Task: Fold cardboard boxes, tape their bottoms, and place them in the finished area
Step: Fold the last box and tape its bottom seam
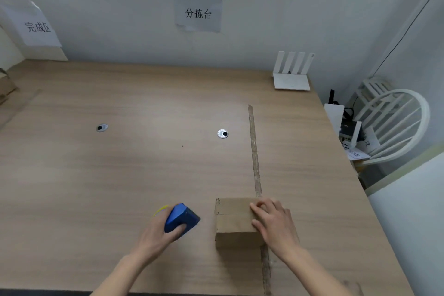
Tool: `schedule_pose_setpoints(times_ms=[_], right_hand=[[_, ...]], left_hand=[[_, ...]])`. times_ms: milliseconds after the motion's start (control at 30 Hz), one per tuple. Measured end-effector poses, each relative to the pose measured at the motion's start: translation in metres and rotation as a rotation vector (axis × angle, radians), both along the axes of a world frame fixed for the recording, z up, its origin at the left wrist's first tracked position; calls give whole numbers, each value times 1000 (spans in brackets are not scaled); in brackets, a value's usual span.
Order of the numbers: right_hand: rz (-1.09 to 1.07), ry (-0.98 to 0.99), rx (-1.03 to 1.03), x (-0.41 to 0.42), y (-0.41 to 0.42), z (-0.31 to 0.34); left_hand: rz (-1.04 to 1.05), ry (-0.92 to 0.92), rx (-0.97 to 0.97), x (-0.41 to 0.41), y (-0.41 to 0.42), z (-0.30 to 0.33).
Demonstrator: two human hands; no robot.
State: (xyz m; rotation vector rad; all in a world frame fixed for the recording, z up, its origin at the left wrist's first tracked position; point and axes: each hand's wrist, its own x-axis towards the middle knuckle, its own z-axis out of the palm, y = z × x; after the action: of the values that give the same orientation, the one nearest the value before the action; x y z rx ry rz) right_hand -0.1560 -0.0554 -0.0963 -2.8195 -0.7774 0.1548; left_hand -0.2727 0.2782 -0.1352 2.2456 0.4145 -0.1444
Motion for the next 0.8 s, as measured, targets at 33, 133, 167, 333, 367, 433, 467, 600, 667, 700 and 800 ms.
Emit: schedule_pose_setpoints(times_ms=[33,133,167,333,367,433,467,600,667,700,800], right_hand=[[12,27,1,2,3,2],[-24,135,65,2,7,9],[-48,173,100,1,8,11],[-161,321,274,-2,5,16],[-194,366,338,0,2,16],[-279,494,505,3,-5,15],[-330,572,587,4,-7,18],[-356,842,761,9,-3,35],[-321,900,754,10,-1,39],[-319,918,766,10,-1,39],[-373,927,834,15,-2,35]], left_hand=[[-40,-35,-32,9,-2,20],[-221,-85,30,39,-22,85],[-284,-95,68,49,-34,104],[-490,95,200,87,-96,141],[-514,140,236,91,-103,138],[-547,183,279,97,-112,137],[-555,192,286,100,-114,137],[-607,207,356,115,-120,137],[-619,218,394,121,-123,137],[-622,231,398,124,-125,137],[-623,292,386,129,-126,138]])
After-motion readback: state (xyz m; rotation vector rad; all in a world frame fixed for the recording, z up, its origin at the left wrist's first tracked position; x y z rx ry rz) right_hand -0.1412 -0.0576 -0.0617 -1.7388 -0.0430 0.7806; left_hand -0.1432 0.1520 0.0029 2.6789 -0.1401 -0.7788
